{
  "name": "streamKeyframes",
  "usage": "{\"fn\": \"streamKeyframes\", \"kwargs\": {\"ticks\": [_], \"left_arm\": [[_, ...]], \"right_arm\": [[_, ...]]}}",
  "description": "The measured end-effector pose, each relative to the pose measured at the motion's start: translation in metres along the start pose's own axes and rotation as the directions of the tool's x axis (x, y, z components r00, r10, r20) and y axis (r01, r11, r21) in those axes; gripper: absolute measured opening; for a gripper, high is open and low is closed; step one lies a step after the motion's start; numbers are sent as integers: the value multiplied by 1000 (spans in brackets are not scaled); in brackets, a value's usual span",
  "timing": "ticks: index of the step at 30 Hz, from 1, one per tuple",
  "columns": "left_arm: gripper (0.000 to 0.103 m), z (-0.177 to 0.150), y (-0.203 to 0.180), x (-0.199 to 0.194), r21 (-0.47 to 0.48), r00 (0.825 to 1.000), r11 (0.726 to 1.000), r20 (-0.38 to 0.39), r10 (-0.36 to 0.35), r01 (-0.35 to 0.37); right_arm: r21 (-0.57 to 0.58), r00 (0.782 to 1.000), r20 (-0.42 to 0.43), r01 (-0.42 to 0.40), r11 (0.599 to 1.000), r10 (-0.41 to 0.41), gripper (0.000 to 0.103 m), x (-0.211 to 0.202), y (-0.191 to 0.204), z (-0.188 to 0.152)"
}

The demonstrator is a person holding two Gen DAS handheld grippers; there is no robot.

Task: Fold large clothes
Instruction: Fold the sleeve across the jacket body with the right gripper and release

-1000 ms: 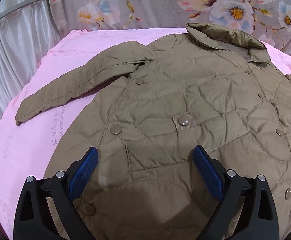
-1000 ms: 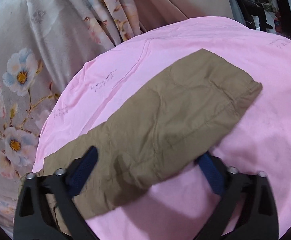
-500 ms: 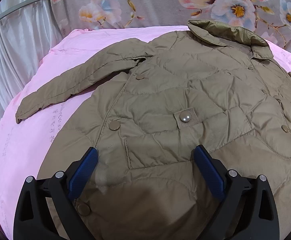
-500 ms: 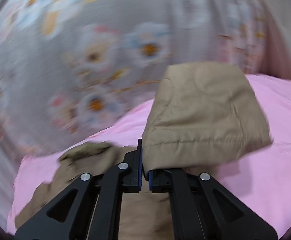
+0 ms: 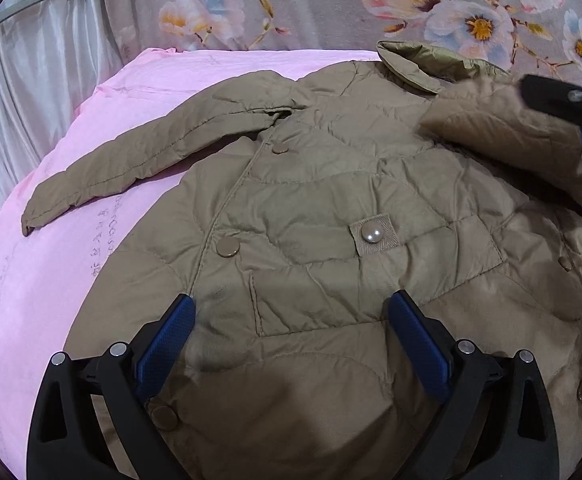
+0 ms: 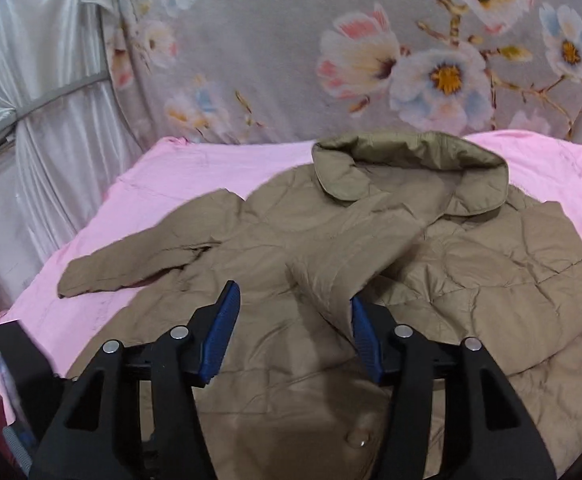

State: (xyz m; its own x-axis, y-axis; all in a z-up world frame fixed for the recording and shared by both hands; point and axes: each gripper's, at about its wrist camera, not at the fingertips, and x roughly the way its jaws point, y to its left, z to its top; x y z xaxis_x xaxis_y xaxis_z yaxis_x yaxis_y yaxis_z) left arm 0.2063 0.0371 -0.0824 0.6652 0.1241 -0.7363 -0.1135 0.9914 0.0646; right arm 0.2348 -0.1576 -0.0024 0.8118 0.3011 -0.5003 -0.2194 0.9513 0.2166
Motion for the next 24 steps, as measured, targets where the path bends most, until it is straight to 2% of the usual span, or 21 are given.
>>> {"fn": "streamKeyframes", "kwargs": {"ticks": [3,5,9,12,15,18,21,24], "left_arm": [[96,0,0,0,-4,1000,1000,0,-4,4],[96,0,1,0,-6,1000,1000,1,-5,5],[96,0,2,-1,-11,1000,1000,3,-14,14],[96,-3,13,-10,-38,999,998,15,-52,52],[96,-8,26,-21,-45,999,998,31,-34,35],[96,-9,47,-30,-63,999,997,30,-31,33],[96,-4,65,-36,-109,998,992,30,-60,63],[96,13,73,-40,-160,989,976,33,-141,145]], "right_arm": [[157,999,31,6,988,-11,52,-17,-35,4],[243,1000,2,24,970,-25,53,-12,-54,5],[304,997,-65,-7,953,28,50,17,-56,10],[291,993,-86,-57,955,85,39,43,-28,13],[190,978,-123,-145,971,170,39,68,21,19],[76,971,-127,-192,979,200,39,70,61,16],[122,974,-72,-204,971,213,38,52,52,14],[244,987,-24,-146,959,156,39,25,6,10]]}}
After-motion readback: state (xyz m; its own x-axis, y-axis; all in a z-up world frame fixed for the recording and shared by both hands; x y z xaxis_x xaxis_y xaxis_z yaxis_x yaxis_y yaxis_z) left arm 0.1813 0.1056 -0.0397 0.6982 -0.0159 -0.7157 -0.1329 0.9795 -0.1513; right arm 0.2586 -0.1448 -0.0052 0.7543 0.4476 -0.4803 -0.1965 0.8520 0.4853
